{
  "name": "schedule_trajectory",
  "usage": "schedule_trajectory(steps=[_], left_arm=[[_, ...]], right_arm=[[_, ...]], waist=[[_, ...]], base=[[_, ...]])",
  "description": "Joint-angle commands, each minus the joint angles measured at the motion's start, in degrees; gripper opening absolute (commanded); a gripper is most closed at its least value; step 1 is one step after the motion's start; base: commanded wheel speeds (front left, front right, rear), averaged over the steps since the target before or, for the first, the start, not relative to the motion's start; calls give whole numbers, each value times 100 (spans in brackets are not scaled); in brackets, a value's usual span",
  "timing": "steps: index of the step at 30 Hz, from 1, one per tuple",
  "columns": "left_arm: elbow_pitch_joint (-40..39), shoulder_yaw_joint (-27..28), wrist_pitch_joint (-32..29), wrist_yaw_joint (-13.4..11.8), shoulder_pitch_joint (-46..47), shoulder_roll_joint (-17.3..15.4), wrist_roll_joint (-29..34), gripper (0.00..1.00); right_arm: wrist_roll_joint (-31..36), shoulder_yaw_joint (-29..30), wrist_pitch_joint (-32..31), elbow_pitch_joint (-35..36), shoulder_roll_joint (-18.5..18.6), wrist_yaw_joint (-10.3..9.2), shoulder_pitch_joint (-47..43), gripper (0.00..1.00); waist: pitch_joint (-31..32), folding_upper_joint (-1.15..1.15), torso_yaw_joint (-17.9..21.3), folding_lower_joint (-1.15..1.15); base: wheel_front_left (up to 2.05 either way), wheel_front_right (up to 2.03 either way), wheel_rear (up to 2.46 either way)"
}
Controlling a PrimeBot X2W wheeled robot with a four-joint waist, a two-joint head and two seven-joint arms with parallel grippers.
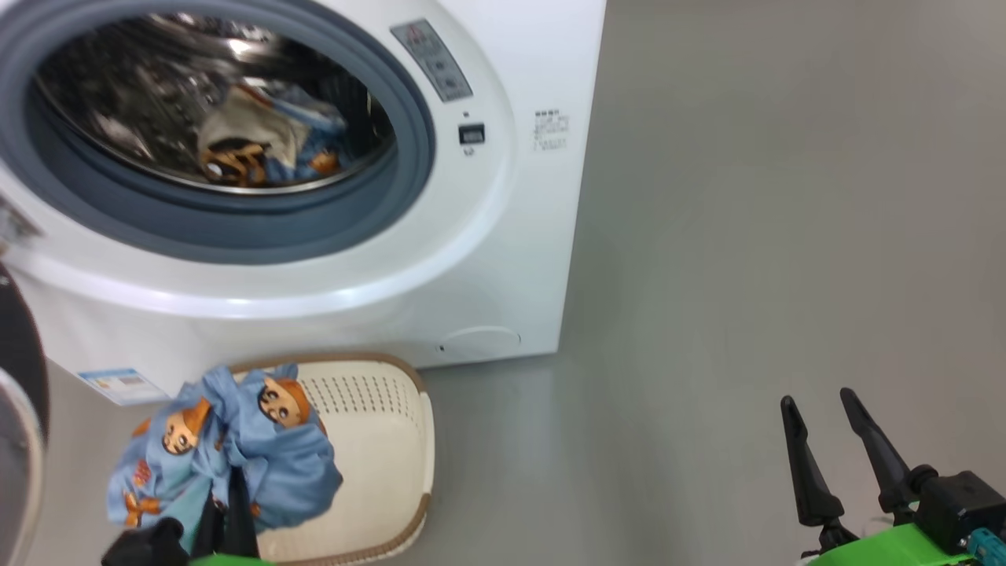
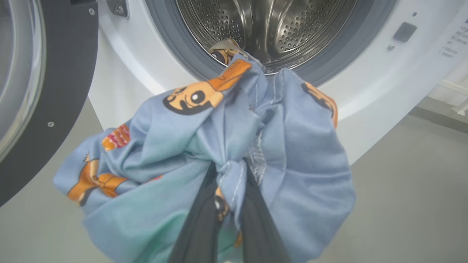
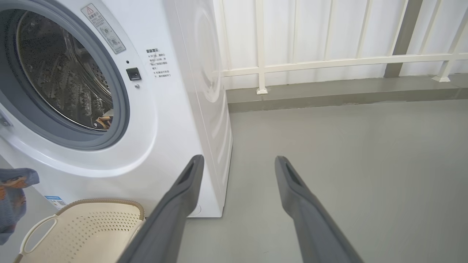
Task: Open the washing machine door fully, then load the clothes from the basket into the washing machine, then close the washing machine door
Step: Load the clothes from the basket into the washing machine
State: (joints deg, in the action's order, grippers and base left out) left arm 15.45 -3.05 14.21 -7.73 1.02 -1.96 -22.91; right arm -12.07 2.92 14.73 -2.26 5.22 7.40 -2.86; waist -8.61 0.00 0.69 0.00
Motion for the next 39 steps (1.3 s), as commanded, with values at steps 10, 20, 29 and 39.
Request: schedule_trajectory(steps=[10, 20, 29, 39], left_arm=[[-904, -85, 79, -161, -790, -92, 422, 0], [-1442, -121, 79, -167, -1133, -92, 661, 0], [-1727, -192, 79, -211, -1308, -92, 795, 0], [-1801, -223, 79, -162, -1143, -92, 895, 0]], right_arm=[[89, -205, 27, 129, 23, 9, -265, 100], [152, -301, 27, 123, -7, 9, -389, 100], [192, -335, 27, 107, 4, 9, -490, 100], [179, -272, 27, 135, -50, 9, -439, 100]], waist=[[972, 0, -259, 0], [1225, 0, -224, 0], [1281, 0, -167, 0], [1043, 0, -121, 0]], base=[[0, 0, 0], [0, 0, 0], [0, 0, 0], [0, 0, 0]])
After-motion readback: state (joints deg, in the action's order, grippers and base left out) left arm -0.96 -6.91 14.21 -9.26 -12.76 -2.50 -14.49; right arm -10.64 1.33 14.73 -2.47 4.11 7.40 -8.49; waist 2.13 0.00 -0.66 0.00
